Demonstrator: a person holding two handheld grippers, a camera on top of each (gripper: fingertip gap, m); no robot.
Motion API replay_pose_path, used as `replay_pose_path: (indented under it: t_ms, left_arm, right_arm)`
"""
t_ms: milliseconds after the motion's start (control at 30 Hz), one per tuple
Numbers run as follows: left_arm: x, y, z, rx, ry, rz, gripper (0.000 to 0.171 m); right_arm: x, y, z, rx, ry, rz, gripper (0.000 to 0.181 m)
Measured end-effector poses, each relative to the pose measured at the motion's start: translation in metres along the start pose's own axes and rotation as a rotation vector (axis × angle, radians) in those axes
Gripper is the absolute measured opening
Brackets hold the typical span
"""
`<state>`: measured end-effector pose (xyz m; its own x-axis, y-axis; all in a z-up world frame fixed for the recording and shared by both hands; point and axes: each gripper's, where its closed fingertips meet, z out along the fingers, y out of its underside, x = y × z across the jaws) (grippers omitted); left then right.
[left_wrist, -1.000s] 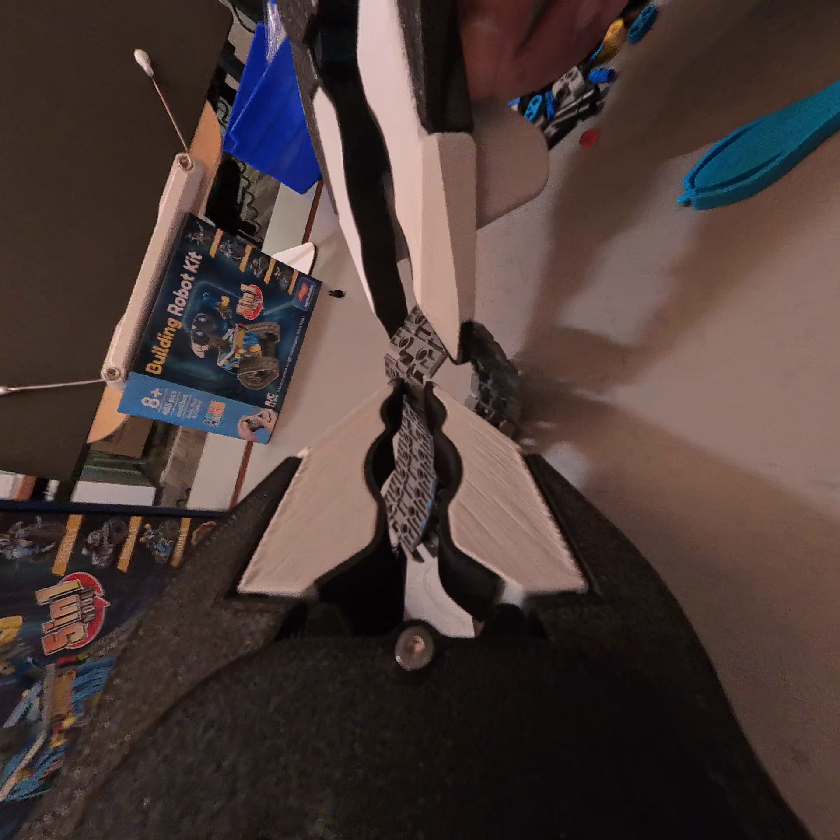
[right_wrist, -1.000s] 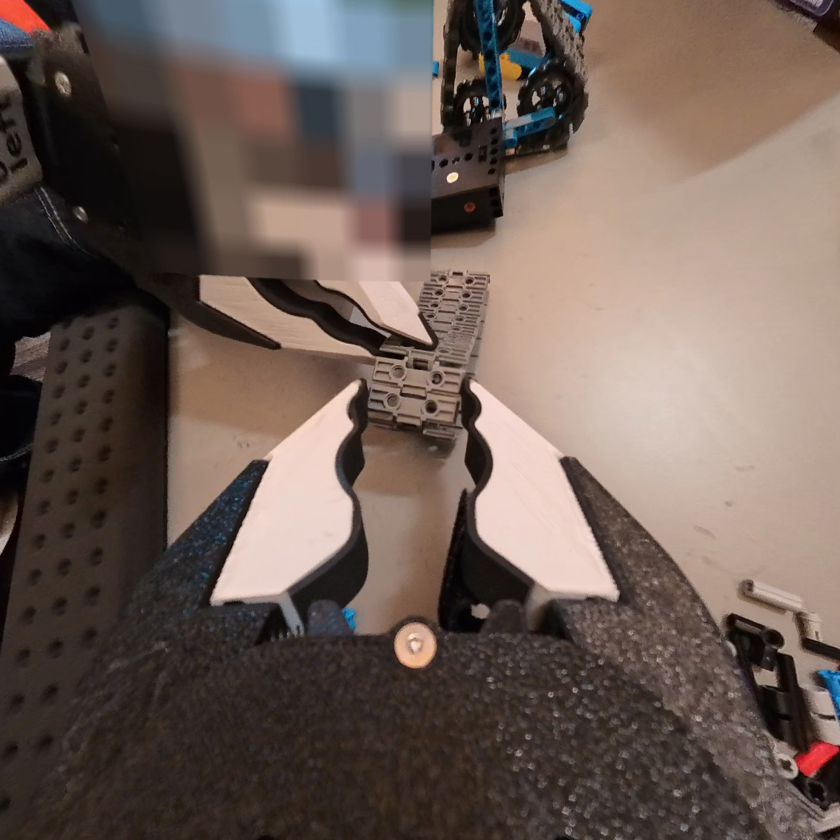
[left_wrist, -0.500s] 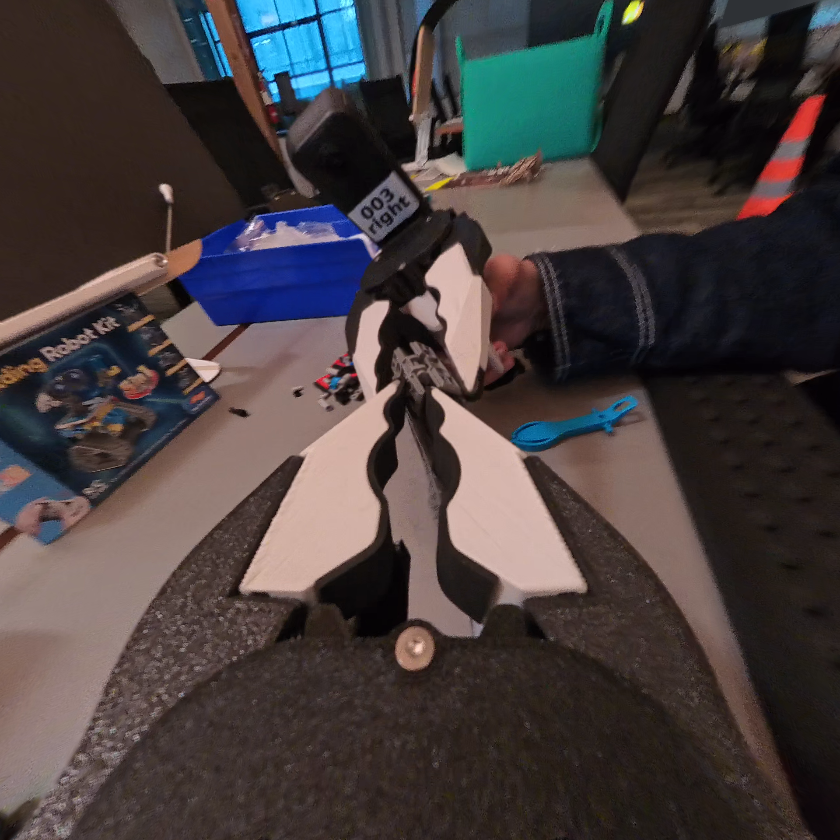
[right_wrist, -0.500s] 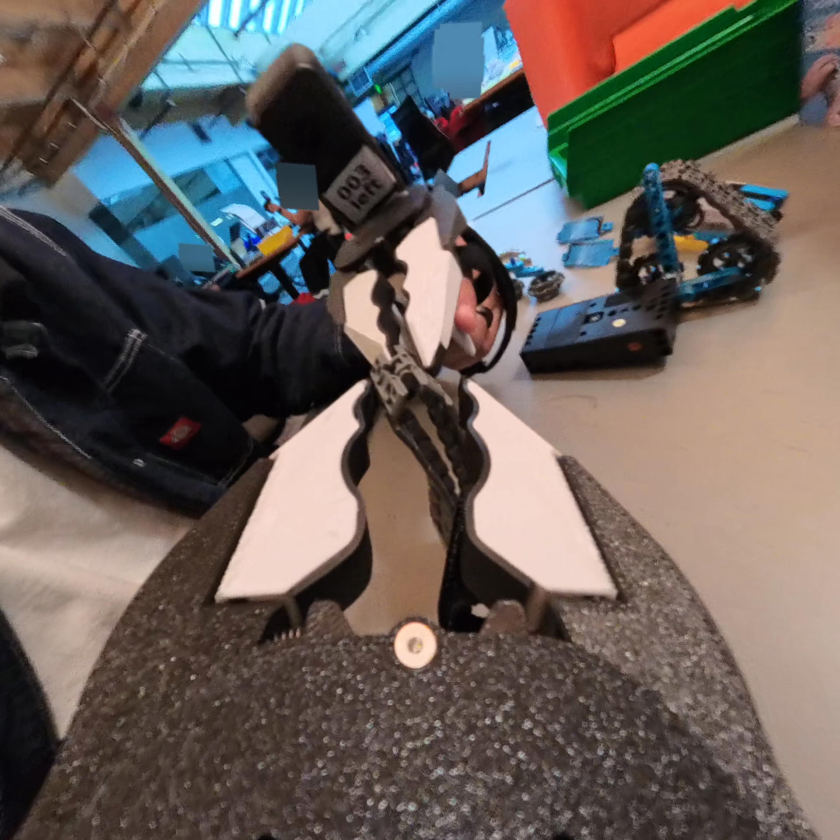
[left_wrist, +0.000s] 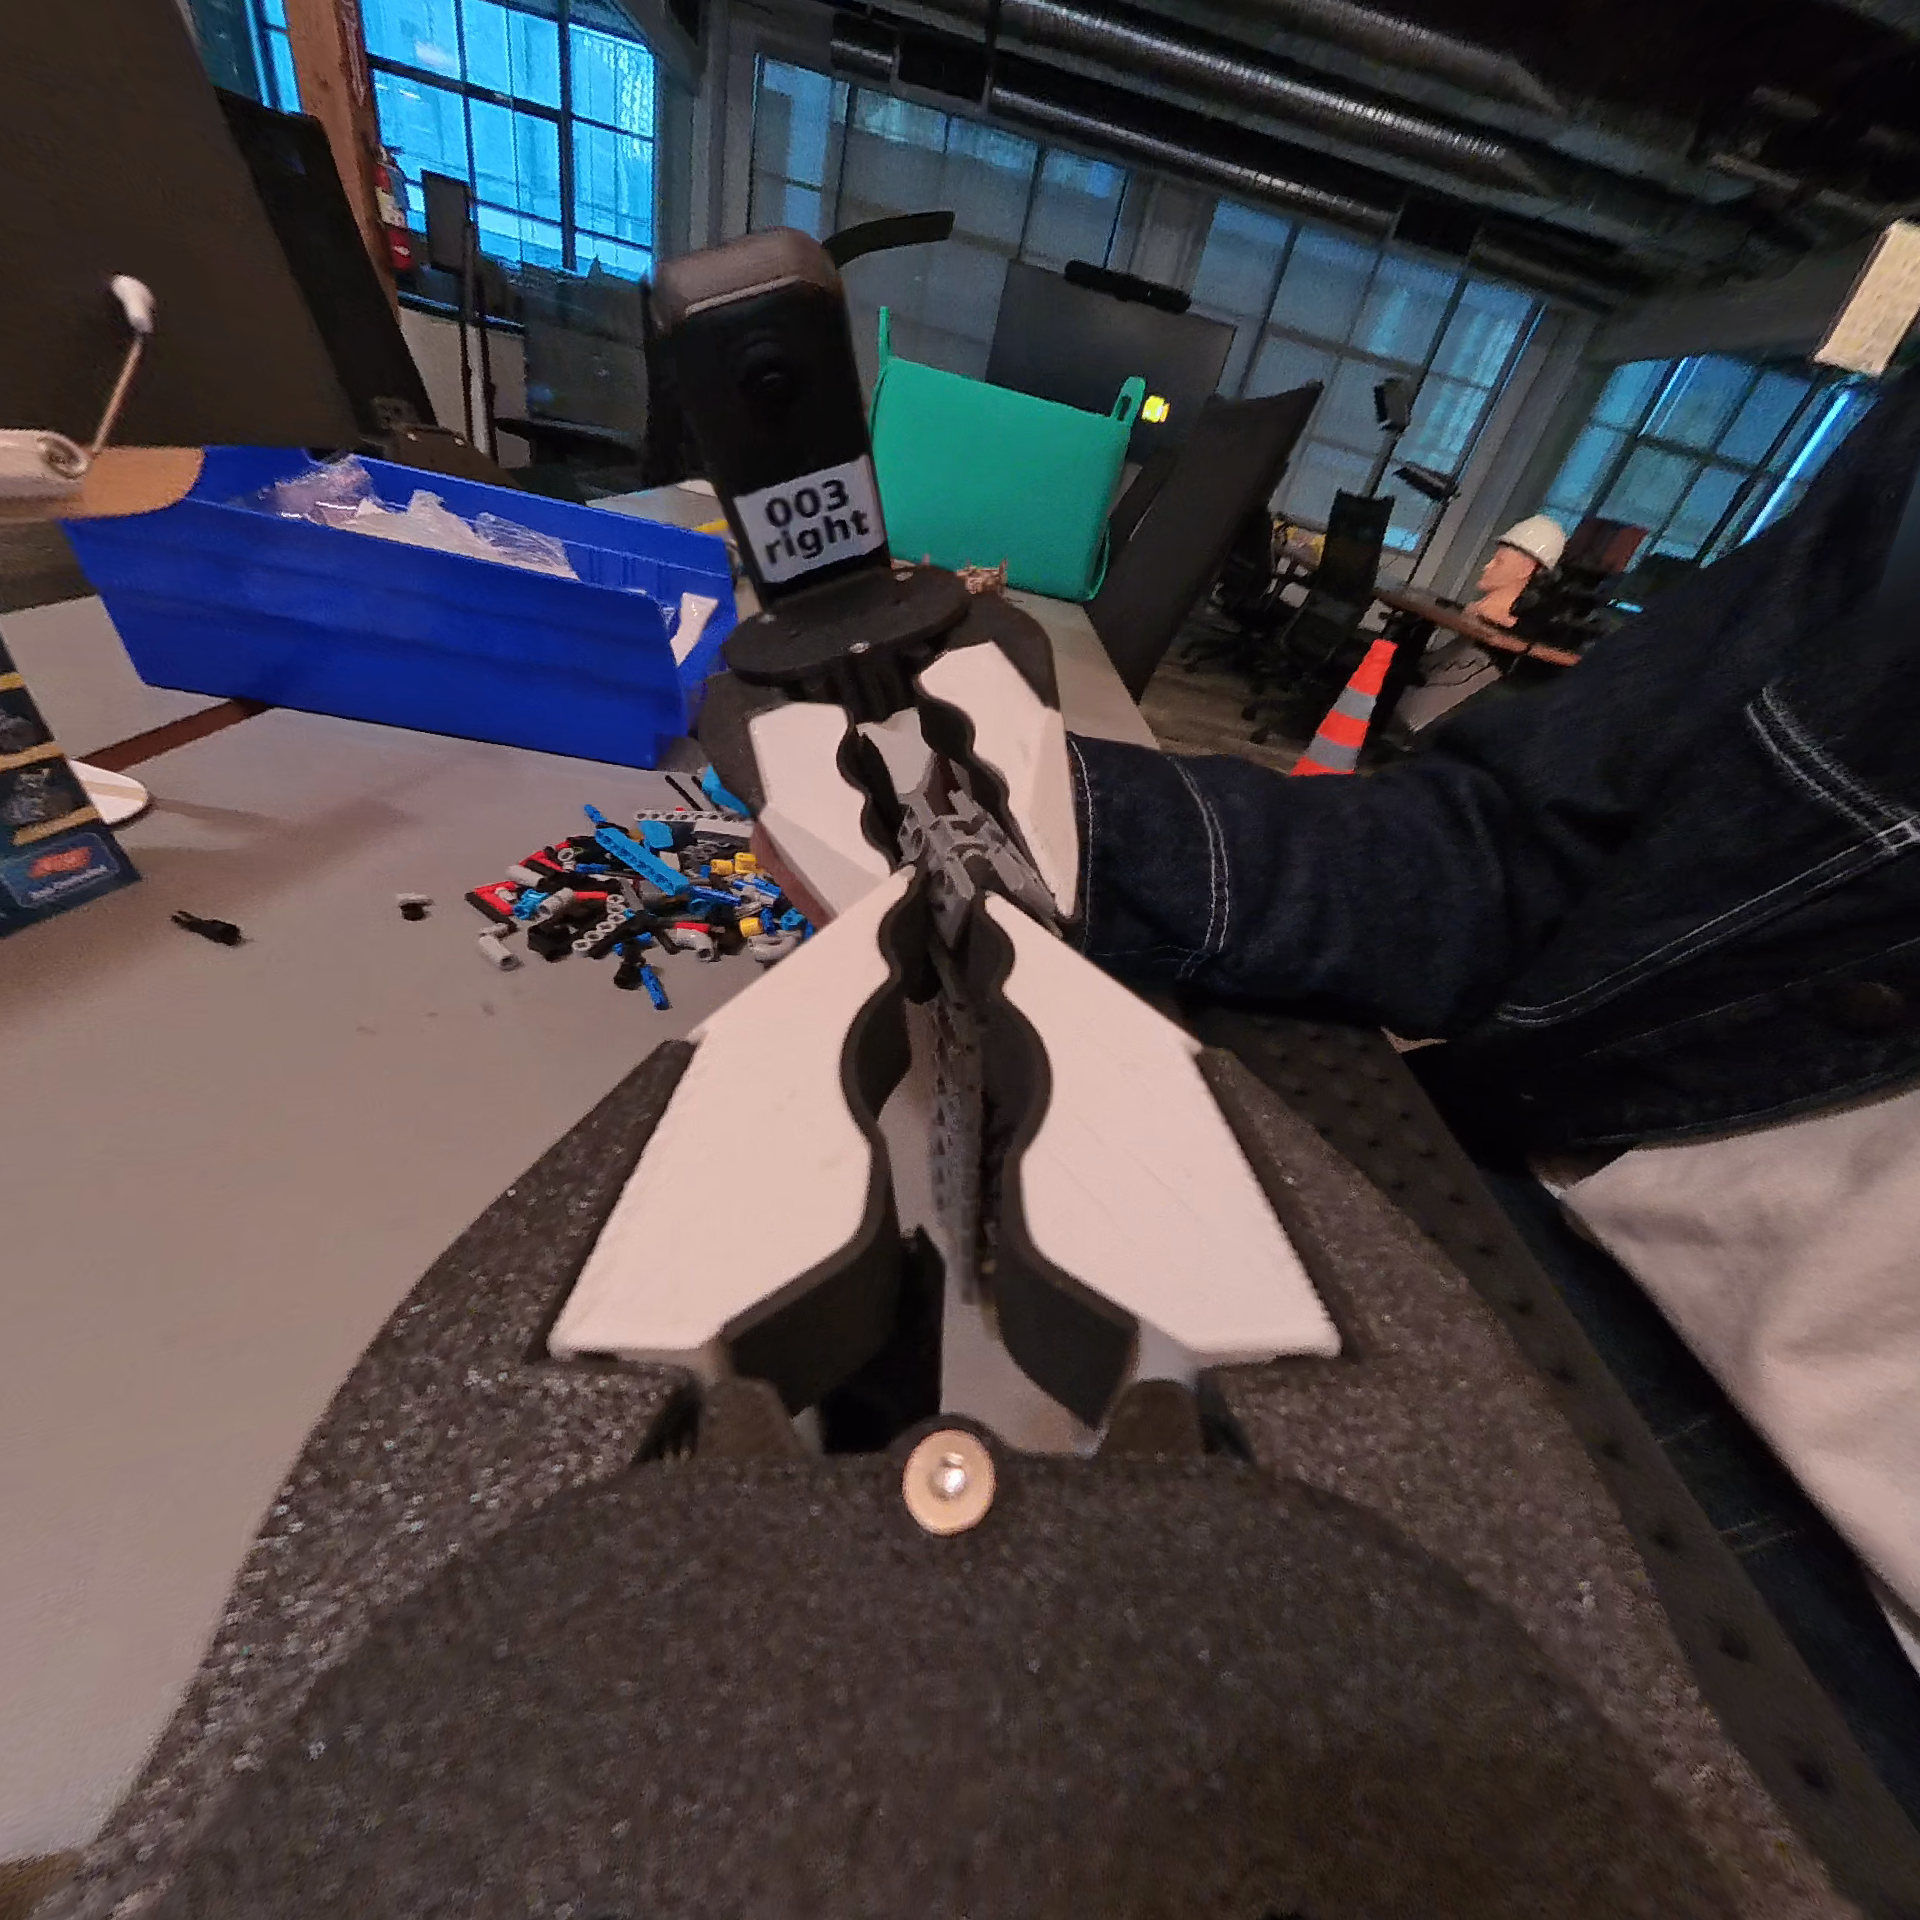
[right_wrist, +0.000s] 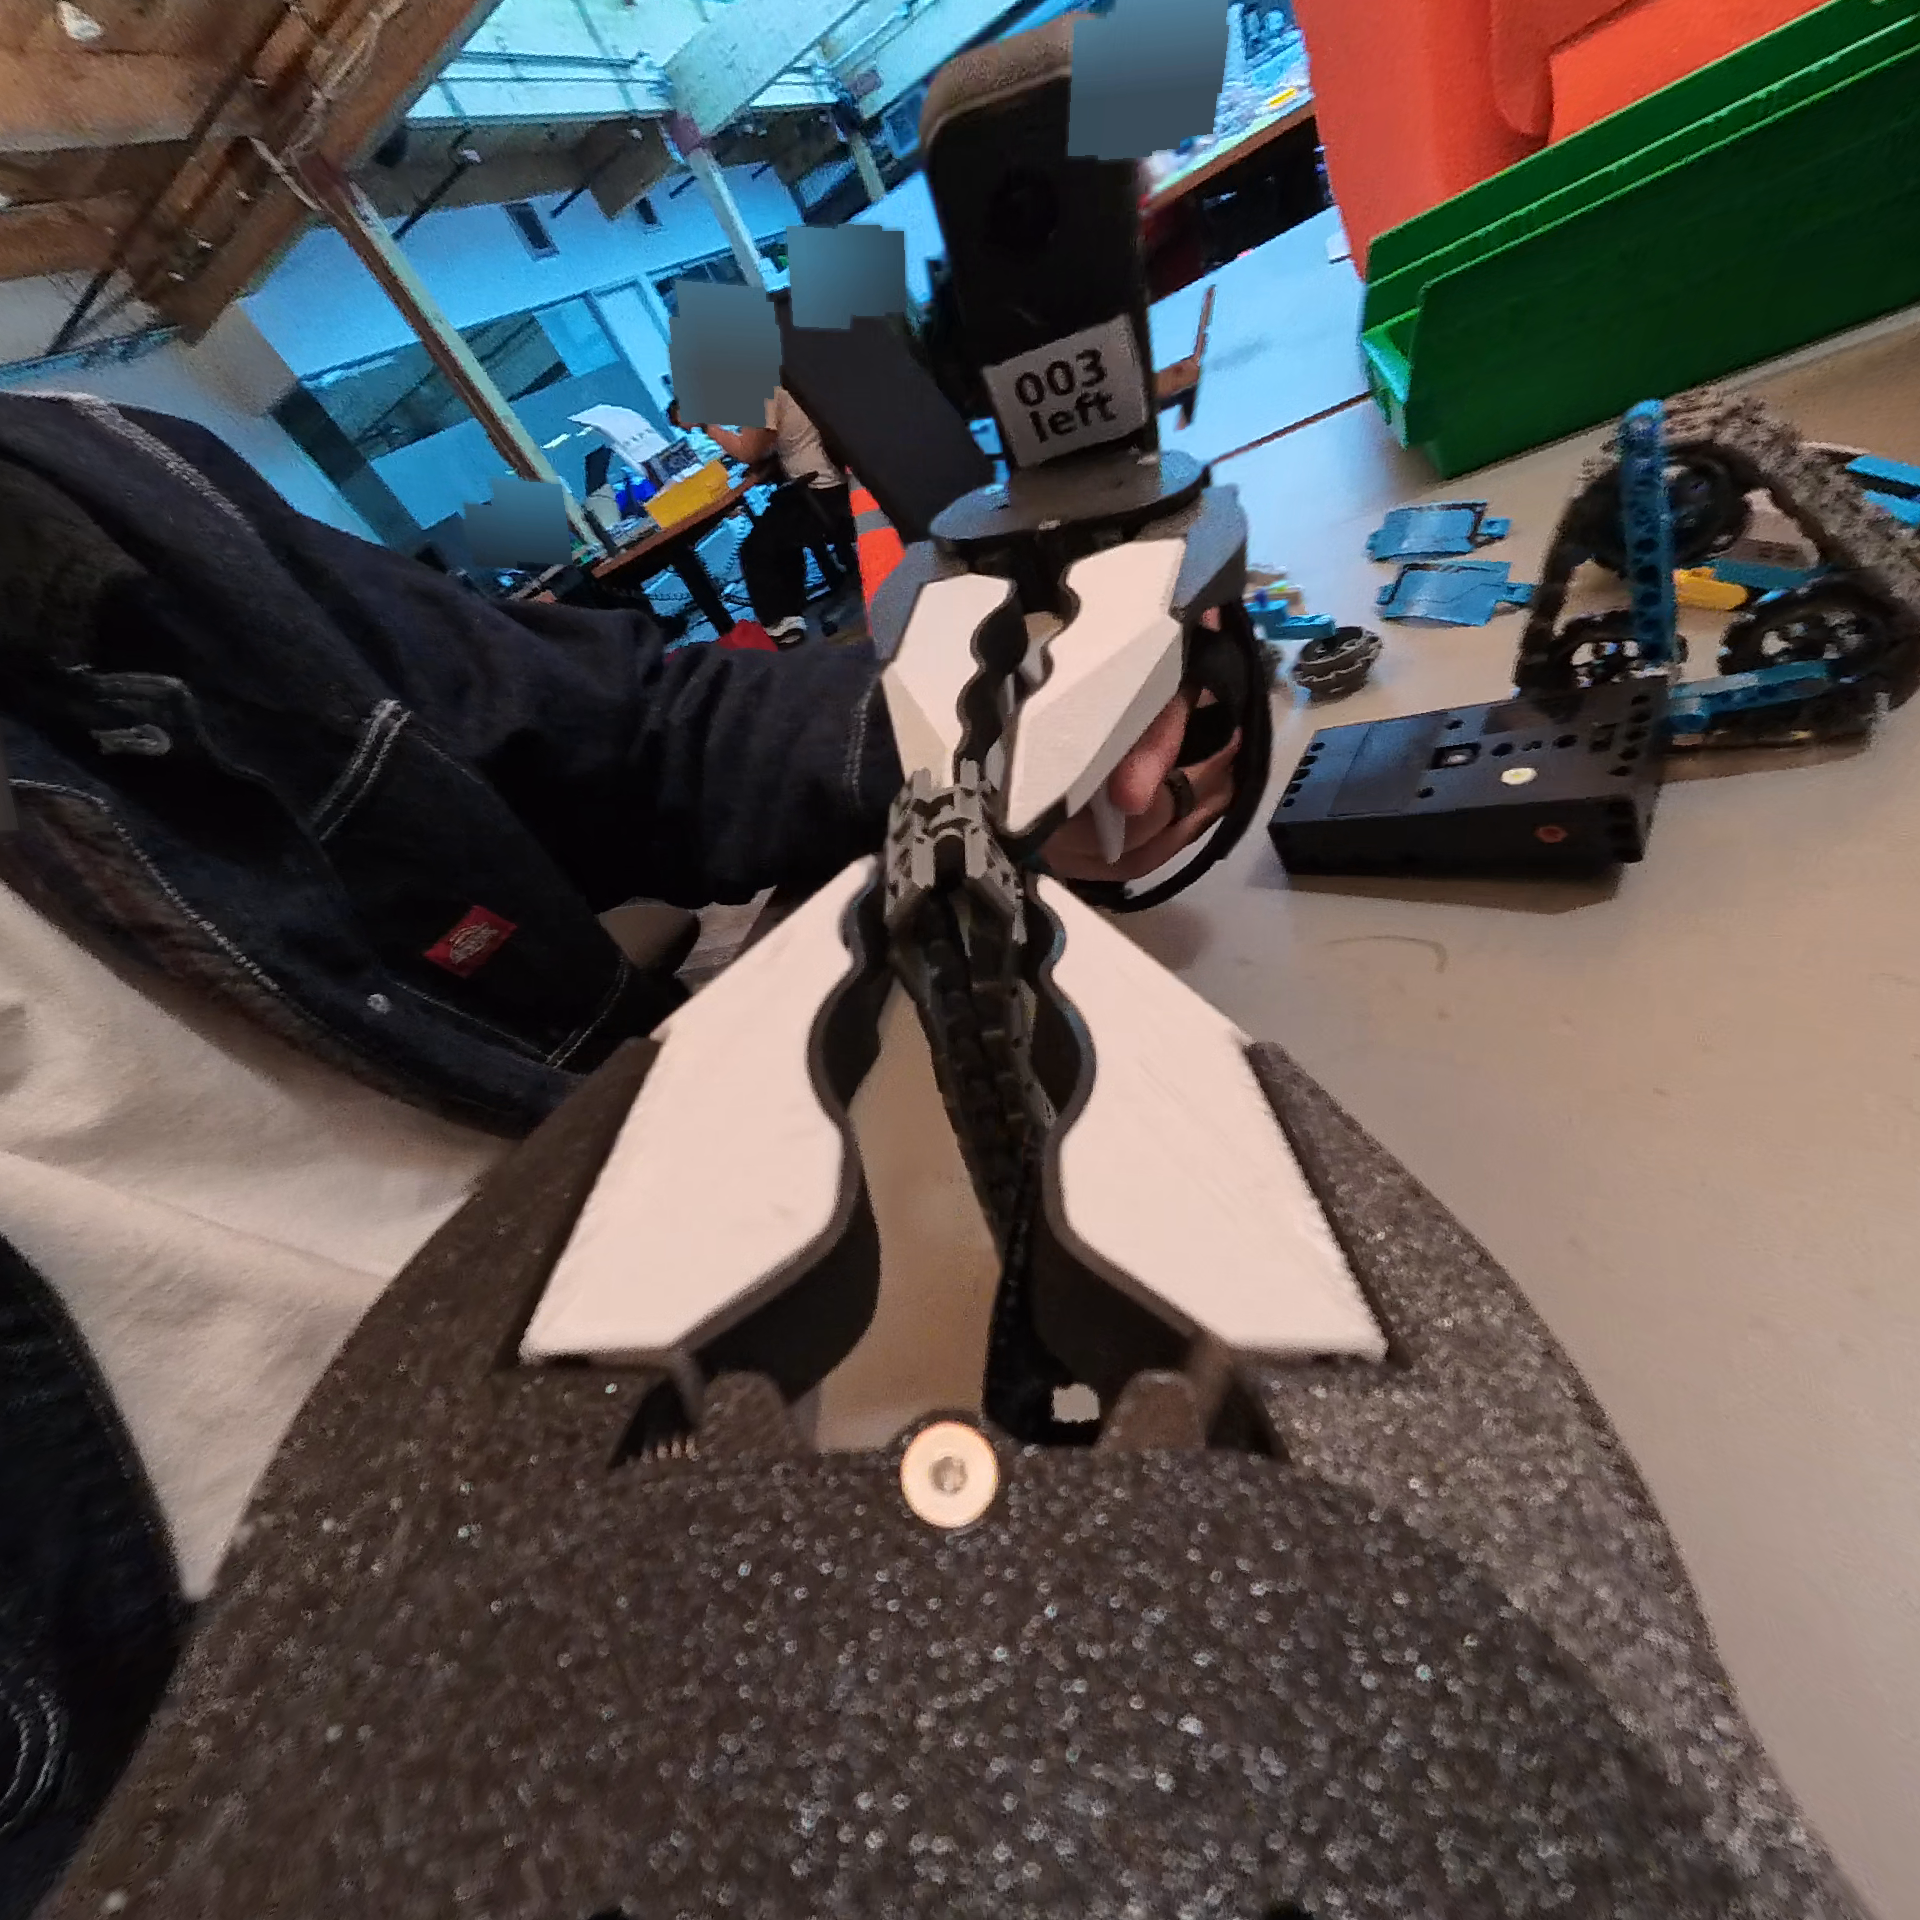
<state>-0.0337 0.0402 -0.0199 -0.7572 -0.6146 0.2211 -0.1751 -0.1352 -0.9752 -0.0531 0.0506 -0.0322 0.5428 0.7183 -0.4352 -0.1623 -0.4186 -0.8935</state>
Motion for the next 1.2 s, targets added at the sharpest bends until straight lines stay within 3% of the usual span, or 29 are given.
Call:
replay_pose_path:
  t_ms: [100,200,300,500,700,767,900,1000,1200]
  left_arm:
    - [-0.007,0.004,-0.003,-0.052,-0.068,0.119,0.004]
    - [-0.014,0.009,-0.005,-0.099,-0.134,0.209,0.004]
    - [-0.014,0.013,-0.002,-0.118,-0.141,0.240,0.005]
    - [-0.013,0.019,0.002,-0.124,-0.117,0.146,0.003]
    - [-0.021,0.032,0.002,-0.148,-0.124,0.076,0.001]
    - [-0.021,0.028,0.003,-0.125,-0.121,0.059,0.002]
    - [-0.038,0.025,-0.003,-0.145,-0.237,0.184,0.004]
    - [-0.046,0.017,-0.008,-0.145,-0.344,0.339,0.005]
    - [-0.044,0.014,-0.006,-0.136,-0.356,0.371,0.005]
  right_arm:
    - [0.009,-0.001,0.000,0.028,0.037,0.055,0.025]
    - [0.015,-0.006,-0.007,0.089,0.013,0.157,0.046]
    - [0.017,-0.006,-0.008,0.102,0.007,0.164,0.022]
    - [0.017,0.004,-0.009,0.031,0.026,0.121,0.020]
    - [0.028,0.017,-0.008,-0.078,0.145,0.052,0.020]
    - [0.026,0.012,-0.010,-0.040,0.134,0.055,0.020]
    - [0.047,0.001,-0.018,0.026,0.306,0.014,0.029]
    - [0.047,-0.005,-0.028,0.085,0.258,0.113,0.032]
    - [0.048,-0.004,-0.030,0.119,0.199,0.183,0.017]
